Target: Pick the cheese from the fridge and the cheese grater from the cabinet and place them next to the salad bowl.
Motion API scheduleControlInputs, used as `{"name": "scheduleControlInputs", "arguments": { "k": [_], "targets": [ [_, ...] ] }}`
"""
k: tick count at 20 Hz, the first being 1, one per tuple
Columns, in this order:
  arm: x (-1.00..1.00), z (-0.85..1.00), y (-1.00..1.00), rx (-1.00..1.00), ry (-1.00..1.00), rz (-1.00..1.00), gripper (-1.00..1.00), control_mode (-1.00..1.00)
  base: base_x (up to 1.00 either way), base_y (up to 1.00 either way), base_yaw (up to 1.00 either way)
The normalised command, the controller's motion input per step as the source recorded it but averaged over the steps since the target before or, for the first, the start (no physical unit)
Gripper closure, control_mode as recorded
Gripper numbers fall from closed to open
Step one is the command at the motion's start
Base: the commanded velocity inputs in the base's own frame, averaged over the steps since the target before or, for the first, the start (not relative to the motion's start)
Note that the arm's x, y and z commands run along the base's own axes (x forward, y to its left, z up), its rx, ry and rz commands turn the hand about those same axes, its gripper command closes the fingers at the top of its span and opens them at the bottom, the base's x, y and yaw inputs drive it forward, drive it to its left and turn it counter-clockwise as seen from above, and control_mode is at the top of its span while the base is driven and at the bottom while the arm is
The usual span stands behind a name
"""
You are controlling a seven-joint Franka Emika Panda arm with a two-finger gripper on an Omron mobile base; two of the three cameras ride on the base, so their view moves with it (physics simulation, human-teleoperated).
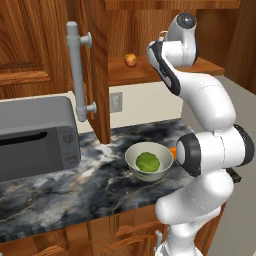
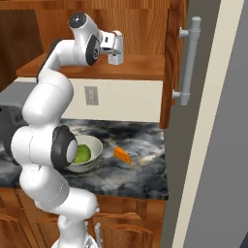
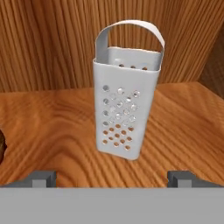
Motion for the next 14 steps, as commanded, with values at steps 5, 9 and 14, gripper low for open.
{"name": "scheduleControlInputs", "arguments": {
  "k": [5, 9, 14],
  "targets": [
    [0.39, 0.00, 0.00, 0.00, 0.00, -0.11, -1.00, -1.00, 0.00, 0.00, 0.00],
    [0.25, 0.00, 0.00, 0.00, 0.00, -0.11, -1.00, -1.00, 0.00, 0.00, 0.00],
    [0.19, -0.08, 0.00, 0.00, 0.00, -0.05, -1.00, -1.00, 0.00, 0.00, 0.00]
  ]
}}
